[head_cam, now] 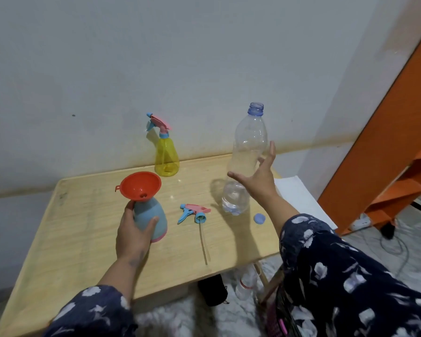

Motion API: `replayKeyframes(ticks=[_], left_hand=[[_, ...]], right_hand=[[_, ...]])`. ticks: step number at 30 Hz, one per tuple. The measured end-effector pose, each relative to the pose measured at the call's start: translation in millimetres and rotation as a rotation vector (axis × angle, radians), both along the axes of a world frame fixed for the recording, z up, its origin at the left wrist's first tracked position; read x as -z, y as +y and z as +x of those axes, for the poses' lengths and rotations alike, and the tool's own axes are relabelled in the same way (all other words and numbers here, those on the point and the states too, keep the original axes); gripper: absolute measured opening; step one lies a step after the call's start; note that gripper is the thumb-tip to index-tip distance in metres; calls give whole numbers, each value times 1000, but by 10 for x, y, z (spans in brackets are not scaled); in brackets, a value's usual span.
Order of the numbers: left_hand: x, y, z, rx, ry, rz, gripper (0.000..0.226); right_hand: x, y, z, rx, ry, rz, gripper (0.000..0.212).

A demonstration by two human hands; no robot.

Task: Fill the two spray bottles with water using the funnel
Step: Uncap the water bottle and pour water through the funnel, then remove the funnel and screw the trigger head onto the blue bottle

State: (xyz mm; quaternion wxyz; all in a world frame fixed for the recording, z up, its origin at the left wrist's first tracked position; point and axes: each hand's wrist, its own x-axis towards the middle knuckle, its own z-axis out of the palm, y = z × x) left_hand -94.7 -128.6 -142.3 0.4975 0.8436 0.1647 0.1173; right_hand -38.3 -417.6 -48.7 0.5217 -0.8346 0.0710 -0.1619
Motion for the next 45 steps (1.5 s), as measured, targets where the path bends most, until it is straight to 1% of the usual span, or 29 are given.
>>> replayKeyframes(ticks=[2, 5, 8, 10, 11, 15, 17, 19, 21, 24, 27, 31, 35, 38, 39, 42, 45], left_hand=[[-15, 11, 7, 13, 8, 18, 67], [-46, 19, 29, 17, 33, 34, 68], [-71, 23, 34, 29, 42, 35, 70], [-84, 27, 31, 26, 45, 31, 70], [-90, 27, 29, 26, 45, 25, 70], [-88, 41, 30, 47, 27, 5, 71], [-79, 57, 24, 57, 29, -8, 72], [-61, 61, 17, 58, 40, -41, 71], [-35, 57, 8, 54, 48, -91, 69], [33, 66, 8, 37, 61, -78, 68], [82, 94, 25, 45, 85, -32, 77], [130, 118, 49, 68, 74, -68, 84], [142, 110, 65, 97, 84, -87, 85], [144, 109, 44, 116, 71, -48, 93], [150, 113, 34, 120, 63, -44, 92], [144, 128, 25, 128, 55, -48, 87], [137, 141, 30, 120, 62, -47, 84]], right_hand=[[51, -21, -131, -12, 60, -52, 134], [144, 10, -349, 9, 131, -106, 122], [179, 149, -559, 58, 150, -298, 105], [181, 330, -671, 20, 145, -414, 99], [189, 444, -712, -29, 124, -432, 97], [122, 1003, -713, -275, 18, -314, 89], [35, 1273, -629, -379, -6, -305, 95], [-50, 1495, -517, -471, -7, -324, 105], [-97, 1676, -398, -525, 5, -332, 110], [-92, 1866, -248, -529, 27, -295, 110], [-17, 1961, -167, -502, 42, -213, 105], [36, 1994, -144, -448, 50, -75, 98], [-84, 1953, -80, -407, 80, 58, 96], [-227, 1834, 20, -338, 76, 156, 95], [-258, 1776, 58, -306, 73, 166, 93], [-218, 1579, 188, -260, 108, 81, 90], [16, 1422, 314, -284, 244, -145, 93]])
